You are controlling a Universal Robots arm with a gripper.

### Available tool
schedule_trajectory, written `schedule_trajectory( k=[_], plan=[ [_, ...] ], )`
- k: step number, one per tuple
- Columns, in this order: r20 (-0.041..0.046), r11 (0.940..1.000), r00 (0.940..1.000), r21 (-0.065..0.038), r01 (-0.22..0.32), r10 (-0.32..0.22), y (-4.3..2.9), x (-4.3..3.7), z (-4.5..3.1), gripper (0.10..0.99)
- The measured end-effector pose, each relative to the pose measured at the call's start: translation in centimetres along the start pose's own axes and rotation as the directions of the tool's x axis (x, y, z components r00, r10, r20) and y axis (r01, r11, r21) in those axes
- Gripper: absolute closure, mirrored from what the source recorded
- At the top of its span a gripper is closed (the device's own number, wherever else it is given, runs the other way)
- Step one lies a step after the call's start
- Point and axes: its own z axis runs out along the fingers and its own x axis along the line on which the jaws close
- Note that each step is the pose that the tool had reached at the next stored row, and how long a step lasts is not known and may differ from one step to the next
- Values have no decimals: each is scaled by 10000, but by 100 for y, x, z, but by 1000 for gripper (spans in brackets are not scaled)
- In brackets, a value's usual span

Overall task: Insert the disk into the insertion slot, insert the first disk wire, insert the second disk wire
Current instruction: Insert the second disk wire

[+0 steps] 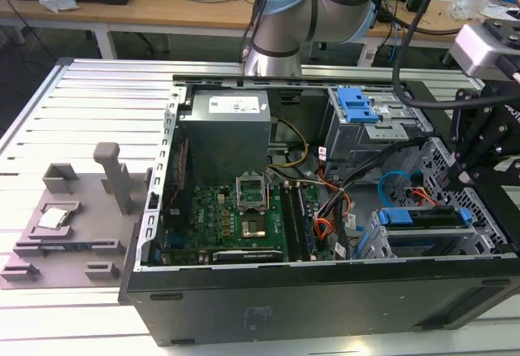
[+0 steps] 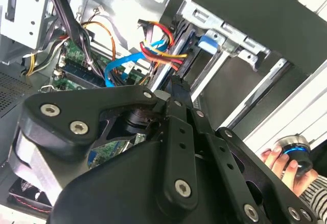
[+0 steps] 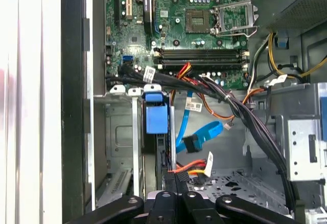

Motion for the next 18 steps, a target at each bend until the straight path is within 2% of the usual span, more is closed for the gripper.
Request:
schedule_trajectory(
  k=[2, 10, 14, 18],
  plan=[
    [0, 10000, 10000, 0, -1, 1, 43, 1, 3, 980],
    [-1, 10000, 10000, 0, 0, 0, 47, 1, 3, 973],
    [-1, 10000, 10000, 0, 0, 0, 48, 1, 3, 725],
    [-1, 10000, 10000, 0, 0, 0, 49, 0, 3, 725]
  ],
)
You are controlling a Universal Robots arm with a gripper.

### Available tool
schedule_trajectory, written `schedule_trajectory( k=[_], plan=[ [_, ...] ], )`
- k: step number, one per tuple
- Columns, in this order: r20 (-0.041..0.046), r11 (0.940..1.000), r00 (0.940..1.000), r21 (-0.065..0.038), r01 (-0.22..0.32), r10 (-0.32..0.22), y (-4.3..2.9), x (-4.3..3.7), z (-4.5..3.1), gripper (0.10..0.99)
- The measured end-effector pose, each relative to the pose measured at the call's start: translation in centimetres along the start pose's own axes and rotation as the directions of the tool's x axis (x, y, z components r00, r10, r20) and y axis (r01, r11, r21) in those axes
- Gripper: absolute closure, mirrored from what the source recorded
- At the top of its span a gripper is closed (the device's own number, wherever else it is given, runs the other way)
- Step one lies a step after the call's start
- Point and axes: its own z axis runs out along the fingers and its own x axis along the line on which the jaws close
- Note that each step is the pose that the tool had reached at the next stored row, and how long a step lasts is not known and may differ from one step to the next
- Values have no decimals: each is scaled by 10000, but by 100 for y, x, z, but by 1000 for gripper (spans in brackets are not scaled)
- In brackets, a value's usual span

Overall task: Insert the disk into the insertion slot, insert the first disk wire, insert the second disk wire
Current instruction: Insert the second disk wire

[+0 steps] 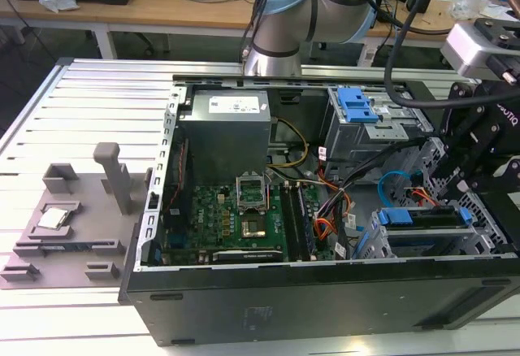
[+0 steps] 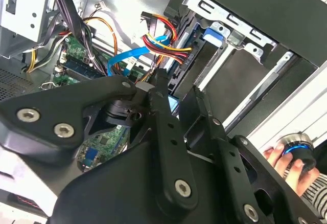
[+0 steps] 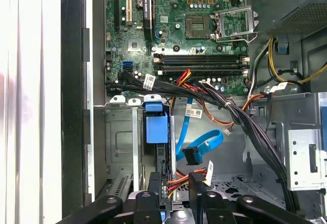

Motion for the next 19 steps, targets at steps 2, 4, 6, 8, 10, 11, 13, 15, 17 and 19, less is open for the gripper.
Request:
schedule_trajectory(
  k=[2, 4, 6, 8, 10, 11, 13, 15, 17, 19],
  plan=[
    [-1, 10000, 10000, 2, 1, -1, 2, -2, -32, 725],
    [1, 10000, 10000, 9, -2, 2, 14, -6, -77, 725],
    [0, 10000, 10000, 11, 0, 0, 31, -6, -76, 725],
    [0, 10000, 10000, 10, 0, 0, 85, -6, -73, 725],
    [0, 10000, 10000, 10, 1, -1, 136, -5, -70, 725],
    [0, 10000, 10000, 10, 1, -1, 161, -5, -68, 725],
    [1, 10000, 10000, 9, 1, -1, 212, -4, -64, 725],
    [0, 10000, 10000, 10, 1, -1, 305, -3, -57, 725],
    [-1, 10000, 10000, 10, 2, -2, 329, -25, -52, 725],
    [-3, 10000, 10000, 8, 46, -46, 329, -56, -45, 725]
  ],
)
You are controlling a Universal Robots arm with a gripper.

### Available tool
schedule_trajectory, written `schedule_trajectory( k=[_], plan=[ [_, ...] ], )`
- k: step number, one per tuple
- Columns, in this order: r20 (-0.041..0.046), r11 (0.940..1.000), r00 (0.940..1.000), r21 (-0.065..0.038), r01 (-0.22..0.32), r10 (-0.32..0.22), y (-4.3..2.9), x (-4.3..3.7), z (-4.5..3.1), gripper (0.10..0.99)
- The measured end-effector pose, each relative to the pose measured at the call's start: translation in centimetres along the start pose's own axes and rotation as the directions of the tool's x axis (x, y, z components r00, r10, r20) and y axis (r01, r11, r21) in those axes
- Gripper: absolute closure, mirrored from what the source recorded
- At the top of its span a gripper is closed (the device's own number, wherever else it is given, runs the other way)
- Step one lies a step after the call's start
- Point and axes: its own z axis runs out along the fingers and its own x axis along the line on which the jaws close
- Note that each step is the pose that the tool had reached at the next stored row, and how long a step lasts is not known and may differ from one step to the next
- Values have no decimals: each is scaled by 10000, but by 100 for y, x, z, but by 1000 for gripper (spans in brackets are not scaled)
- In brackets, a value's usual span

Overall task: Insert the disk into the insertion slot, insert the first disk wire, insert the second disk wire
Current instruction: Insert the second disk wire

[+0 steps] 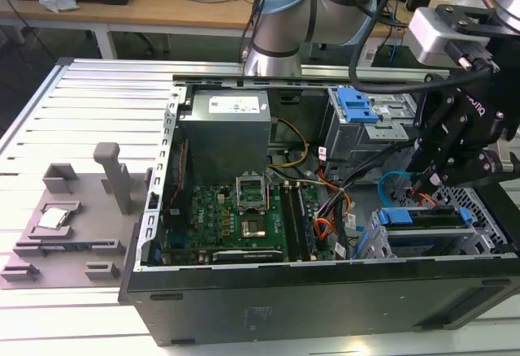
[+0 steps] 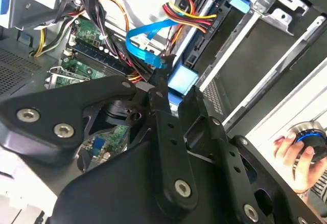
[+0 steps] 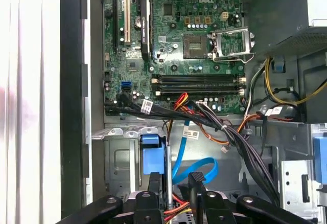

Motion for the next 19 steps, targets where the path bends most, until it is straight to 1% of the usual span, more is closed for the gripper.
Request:
schedule_trajectory(
  k=[2, 5, 8, 10, 11, 13, 14, 18, 19],
  plan=[
    [-13, 9998, 9998, -7, 207, -207, 1, -90, 10, 725],
    [-27, 9990, 9990, -15, 439, -439, 1, -141, 19, 725],
    [-56, 9958, 9958, -31, 915, -915, 1, -154, 30, 725],
    [-85, 9912, 9912, -48, 1321, -1322, 0, -156, 42, 725],
    [-161, 9867, 9866, -69, 1624, -1625, -1, -156, 53, 725],
    [-297, 9816, 9812, -103, 1907, -1909, -4, -155, 85, 725],
    [-324, 9815, 9810, -108, 1910, -1913, -6, -155, 91, 725],
    [-328, 9815, 9810, -108, 1910, -1913, -6, -155, 92, 737],
    [-328, 9815, 9810, -108, 1909, -1912, -6, -155, 92, 804]
  ],
)
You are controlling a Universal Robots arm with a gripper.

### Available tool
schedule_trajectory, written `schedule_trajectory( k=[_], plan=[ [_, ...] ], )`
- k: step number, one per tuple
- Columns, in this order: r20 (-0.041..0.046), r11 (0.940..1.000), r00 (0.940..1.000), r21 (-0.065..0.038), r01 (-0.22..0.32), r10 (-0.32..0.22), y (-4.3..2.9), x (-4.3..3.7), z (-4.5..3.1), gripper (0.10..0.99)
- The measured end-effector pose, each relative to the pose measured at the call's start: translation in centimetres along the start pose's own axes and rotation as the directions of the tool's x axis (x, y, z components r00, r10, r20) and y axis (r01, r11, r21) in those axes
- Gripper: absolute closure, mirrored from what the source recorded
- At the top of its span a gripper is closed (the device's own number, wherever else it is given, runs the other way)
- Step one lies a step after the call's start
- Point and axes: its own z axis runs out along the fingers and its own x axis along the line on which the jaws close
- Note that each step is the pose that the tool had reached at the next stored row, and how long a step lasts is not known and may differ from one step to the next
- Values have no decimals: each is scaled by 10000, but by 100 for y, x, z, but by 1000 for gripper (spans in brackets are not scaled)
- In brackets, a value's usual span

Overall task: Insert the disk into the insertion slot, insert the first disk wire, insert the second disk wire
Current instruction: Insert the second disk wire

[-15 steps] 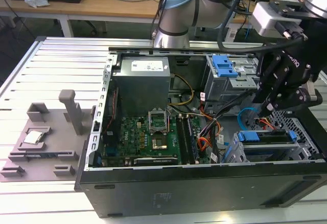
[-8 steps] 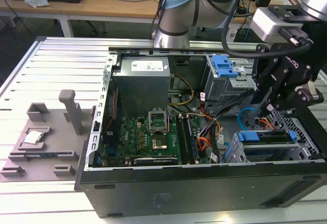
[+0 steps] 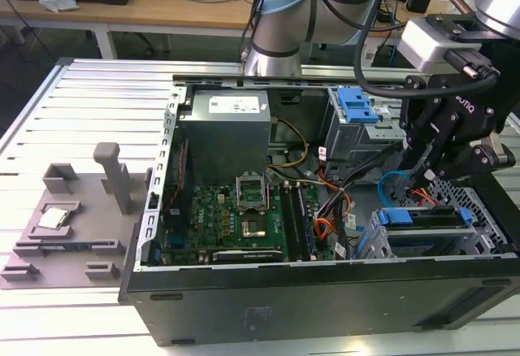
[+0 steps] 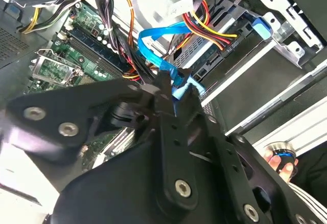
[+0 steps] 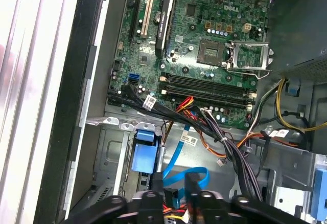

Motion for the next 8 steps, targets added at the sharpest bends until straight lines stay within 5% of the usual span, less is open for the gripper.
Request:
schedule_trajectory(
  k=[4, 8],
  plan=[
    [0, 10000, 10000, -1, 0, 0, 0, 0, 0, 980],
    [-1, 10000, 10000, -1, 0, 0, 0, 0, 0, 973]
  ],
)
